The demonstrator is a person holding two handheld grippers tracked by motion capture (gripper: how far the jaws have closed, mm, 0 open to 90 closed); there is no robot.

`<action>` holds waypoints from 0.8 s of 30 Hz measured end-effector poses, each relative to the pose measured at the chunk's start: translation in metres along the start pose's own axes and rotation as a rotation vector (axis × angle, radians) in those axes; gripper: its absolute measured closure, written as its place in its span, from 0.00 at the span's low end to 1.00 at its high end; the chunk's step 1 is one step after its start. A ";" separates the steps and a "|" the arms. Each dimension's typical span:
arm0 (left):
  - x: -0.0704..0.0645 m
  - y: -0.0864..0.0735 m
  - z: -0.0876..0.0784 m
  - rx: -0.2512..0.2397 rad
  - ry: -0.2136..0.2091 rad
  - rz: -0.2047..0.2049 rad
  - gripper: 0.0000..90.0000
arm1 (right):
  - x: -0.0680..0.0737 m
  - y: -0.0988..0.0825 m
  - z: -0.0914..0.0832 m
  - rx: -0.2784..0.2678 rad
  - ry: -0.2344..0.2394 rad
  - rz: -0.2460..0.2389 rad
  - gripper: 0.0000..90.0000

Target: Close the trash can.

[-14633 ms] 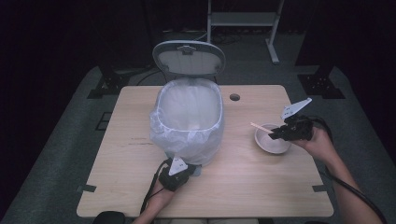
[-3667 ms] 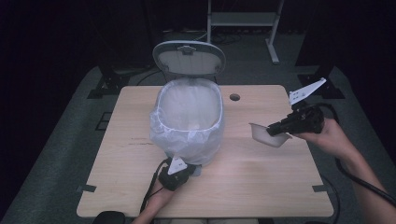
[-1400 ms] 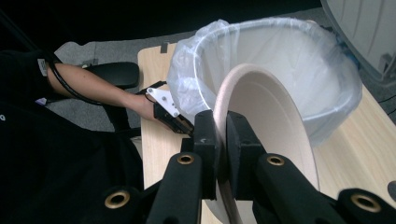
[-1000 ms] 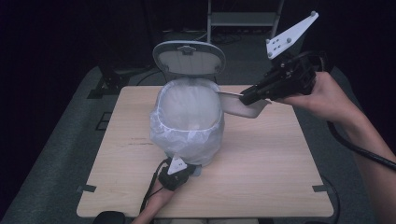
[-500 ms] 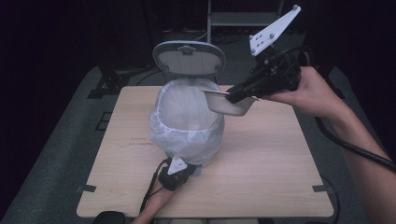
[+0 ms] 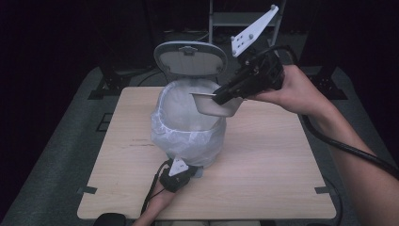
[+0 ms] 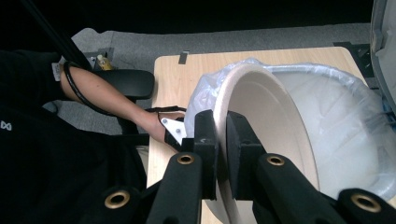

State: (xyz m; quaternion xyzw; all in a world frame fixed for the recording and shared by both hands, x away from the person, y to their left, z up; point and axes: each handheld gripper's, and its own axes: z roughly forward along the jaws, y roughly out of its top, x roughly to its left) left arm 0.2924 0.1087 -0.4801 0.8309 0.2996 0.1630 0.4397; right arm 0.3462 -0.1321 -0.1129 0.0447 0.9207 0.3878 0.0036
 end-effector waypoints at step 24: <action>0.000 0.000 0.000 0.001 -0.002 0.001 1.00 | -0.023 0.018 0.041 0.025 0.023 -0.013 0.92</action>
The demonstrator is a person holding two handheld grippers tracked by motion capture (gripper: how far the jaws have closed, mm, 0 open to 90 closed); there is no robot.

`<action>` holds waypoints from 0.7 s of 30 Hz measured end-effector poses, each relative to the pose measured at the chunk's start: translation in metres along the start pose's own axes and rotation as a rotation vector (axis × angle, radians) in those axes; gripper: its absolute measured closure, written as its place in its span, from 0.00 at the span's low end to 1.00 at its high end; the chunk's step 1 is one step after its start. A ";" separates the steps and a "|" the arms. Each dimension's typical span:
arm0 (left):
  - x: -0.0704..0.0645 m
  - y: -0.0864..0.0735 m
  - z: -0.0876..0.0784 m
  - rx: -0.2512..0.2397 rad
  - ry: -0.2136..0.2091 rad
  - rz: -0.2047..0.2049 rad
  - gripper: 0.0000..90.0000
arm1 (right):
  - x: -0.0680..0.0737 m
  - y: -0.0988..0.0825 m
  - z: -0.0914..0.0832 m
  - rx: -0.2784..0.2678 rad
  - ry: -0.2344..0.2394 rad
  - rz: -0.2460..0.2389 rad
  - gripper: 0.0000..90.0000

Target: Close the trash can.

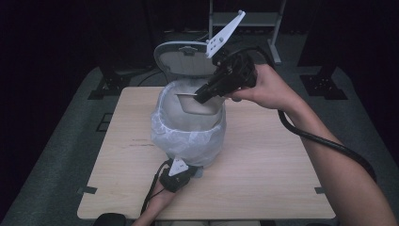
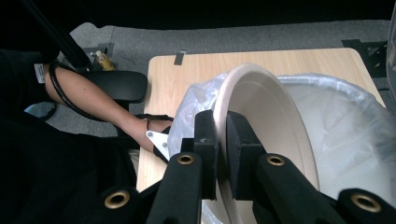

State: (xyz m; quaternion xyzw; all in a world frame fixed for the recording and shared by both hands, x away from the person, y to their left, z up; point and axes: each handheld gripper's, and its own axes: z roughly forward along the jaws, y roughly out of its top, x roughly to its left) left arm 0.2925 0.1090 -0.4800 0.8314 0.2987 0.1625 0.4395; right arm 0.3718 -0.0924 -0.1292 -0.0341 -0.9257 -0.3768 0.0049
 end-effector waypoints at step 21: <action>0.000 0.000 0.000 0.003 -0.002 -0.001 1.00 | -0.014 0.007 0.022 0.015 0.019 0.001 0.92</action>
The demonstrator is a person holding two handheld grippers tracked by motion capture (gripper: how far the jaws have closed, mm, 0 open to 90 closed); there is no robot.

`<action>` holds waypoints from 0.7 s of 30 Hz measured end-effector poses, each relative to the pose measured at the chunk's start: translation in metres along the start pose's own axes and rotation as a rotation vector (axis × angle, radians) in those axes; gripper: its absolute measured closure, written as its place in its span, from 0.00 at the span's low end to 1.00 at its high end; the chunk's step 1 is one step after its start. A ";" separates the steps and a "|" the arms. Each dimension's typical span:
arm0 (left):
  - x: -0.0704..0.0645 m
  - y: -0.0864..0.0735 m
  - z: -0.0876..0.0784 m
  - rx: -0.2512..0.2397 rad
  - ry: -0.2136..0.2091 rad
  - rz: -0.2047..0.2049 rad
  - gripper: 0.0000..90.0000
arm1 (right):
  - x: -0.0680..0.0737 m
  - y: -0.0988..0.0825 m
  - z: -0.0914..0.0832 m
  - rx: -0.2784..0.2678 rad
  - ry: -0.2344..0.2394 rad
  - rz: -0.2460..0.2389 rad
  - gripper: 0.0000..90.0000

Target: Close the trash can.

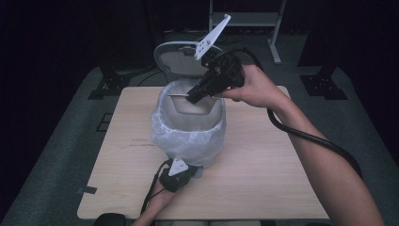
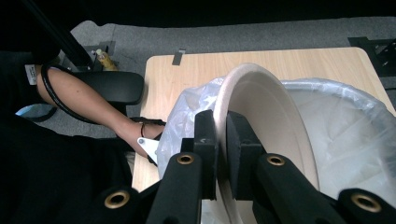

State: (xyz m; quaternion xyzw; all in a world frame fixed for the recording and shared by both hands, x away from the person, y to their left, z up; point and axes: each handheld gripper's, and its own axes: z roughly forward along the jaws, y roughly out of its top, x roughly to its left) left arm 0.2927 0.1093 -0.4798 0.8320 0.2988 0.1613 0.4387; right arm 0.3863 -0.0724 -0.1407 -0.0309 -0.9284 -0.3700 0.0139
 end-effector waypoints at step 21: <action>0.000 0.000 0.000 -0.002 0.004 -0.003 1.00 | -0.008 -0.007 0.016 0.040 -0.033 0.001 0.75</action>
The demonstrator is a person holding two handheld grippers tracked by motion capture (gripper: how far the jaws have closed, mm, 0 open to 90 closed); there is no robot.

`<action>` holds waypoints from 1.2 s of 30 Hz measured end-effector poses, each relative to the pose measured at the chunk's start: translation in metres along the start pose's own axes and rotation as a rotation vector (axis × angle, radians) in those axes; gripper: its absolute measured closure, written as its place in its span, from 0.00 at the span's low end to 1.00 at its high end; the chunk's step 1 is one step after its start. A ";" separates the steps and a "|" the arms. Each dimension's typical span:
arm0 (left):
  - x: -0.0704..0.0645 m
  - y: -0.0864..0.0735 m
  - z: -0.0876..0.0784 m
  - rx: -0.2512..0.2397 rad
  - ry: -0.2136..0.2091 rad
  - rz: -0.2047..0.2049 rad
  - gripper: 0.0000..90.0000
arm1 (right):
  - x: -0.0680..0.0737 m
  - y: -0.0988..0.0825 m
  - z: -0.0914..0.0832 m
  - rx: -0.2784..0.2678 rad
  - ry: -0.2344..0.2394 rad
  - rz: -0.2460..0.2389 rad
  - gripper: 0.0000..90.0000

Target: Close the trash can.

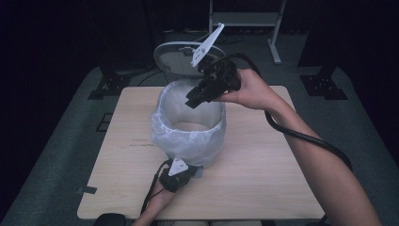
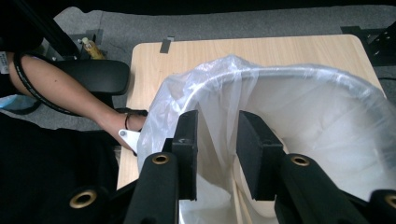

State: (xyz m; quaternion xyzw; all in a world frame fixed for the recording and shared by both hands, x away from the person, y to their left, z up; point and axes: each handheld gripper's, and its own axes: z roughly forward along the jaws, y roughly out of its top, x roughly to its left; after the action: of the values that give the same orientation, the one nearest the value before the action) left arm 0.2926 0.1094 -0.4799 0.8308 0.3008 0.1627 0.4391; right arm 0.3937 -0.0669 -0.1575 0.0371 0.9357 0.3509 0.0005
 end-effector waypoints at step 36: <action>-0.001 0.000 -0.001 -0.005 -0.002 0.003 1.00 | 0.001 -0.087 -0.029 -0.054 -0.033 0.090 0.62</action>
State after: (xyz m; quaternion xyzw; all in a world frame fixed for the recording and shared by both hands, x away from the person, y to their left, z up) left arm 0.2918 0.1092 -0.4795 0.8303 0.2985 0.1635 0.4413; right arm 0.3864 -0.1507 -0.1927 0.0851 0.9232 0.3749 0.0011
